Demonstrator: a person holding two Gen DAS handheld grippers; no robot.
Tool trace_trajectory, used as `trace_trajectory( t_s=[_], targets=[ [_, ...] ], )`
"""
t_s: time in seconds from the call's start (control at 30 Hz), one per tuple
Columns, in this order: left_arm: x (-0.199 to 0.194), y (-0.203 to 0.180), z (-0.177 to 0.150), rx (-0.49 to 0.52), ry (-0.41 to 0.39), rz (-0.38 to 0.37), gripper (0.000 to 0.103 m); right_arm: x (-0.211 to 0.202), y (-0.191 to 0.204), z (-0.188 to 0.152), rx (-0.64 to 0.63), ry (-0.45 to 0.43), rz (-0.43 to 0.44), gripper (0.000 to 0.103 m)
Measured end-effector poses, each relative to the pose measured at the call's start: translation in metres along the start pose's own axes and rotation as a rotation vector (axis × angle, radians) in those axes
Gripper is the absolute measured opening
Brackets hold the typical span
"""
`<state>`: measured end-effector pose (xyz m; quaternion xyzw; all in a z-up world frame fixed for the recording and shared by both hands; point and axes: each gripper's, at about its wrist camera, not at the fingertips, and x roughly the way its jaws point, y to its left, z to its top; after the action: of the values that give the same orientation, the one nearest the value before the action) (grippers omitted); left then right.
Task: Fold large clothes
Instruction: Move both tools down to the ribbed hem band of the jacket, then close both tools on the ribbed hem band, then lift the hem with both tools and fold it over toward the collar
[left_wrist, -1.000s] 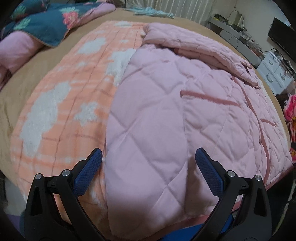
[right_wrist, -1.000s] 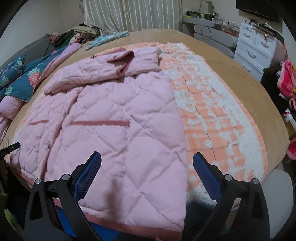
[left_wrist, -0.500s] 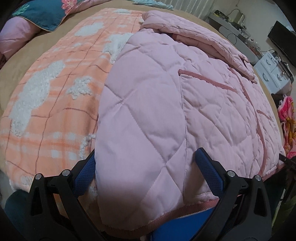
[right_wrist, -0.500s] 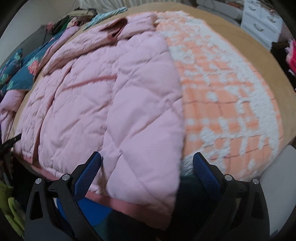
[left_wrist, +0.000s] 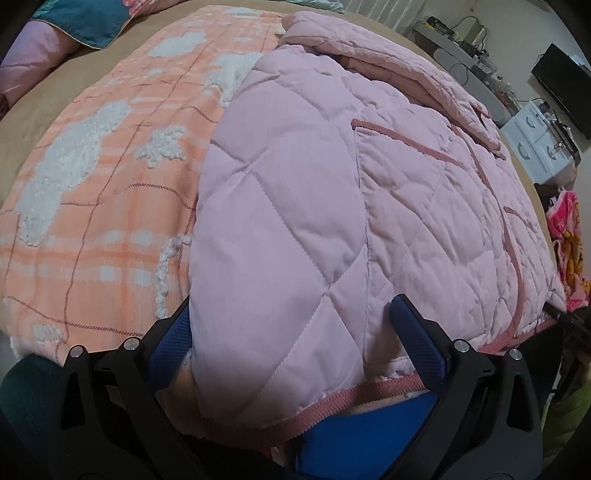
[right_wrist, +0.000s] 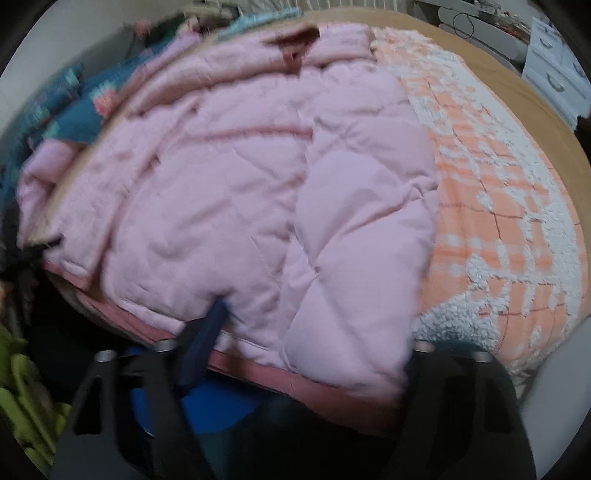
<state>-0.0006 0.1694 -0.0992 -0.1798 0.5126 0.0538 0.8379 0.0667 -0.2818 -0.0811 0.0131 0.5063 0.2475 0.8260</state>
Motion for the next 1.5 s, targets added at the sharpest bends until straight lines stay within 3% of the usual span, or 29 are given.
trace_trajectory(
  t_s=[0.07, 0.17, 0.33, 0.43, 0.47, 0.5, 0.57, 0.7, 1.07, 1.5],
  targets=[
    [0.0, -0.002, -0.001, 0.009, 0.005, -0.001, 0.095, -0.011, -0.002, 0.003, 0.008, -0.045, 0.026, 0.029],
    [0.002, 0.0, -0.002, 0.006, 0.024, -0.035, 0.095, -0.031, -0.007, 0.01, 0.028, -0.136, 0.084, 0.024],
    [0.0, 0.002, -0.006, -0.001, 0.019, -0.058, 0.092, -0.049, -0.001, 0.028, 0.016, -0.229, 0.108, 0.021],
    [-0.004, -0.005, -0.01, 0.032, 0.007, -0.037, 0.073, -0.055, 0.001, 0.036, 0.009, -0.264, 0.115, 0.021],
    [-0.005, -0.006, -0.01, 0.037, 0.002, -0.034, 0.062, -0.058, 0.002, 0.04, 0.008, -0.278, 0.115, 0.021],
    [-0.007, -0.006, -0.009, 0.036, -0.005, -0.038, 0.044, -0.059, 0.003, 0.04, 0.009, -0.287, 0.119, 0.021],
    [-0.012, -0.004, -0.008, 0.023, -0.027, -0.06, 0.027, -0.06, 0.004, 0.042, 0.009, -0.299, 0.121, 0.021],
    [-0.021, -0.014, -0.006, 0.071, -0.065, -0.044, 0.013, -0.061, 0.001, 0.041, 0.019, -0.32, 0.122, 0.021],
    [-0.061, -0.045, 0.036, 0.153, -0.236, -0.077, 0.008, -0.07, 0.0, 0.051, 0.043, -0.38, 0.116, 0.019],
    [-0.082, -0.069, 0.083, 0.161, -0.349, -0.122, 0.008, -0.086, 0.002, 0.094, 0.054, -0.436, 0.119, 0.018]
  ],
)
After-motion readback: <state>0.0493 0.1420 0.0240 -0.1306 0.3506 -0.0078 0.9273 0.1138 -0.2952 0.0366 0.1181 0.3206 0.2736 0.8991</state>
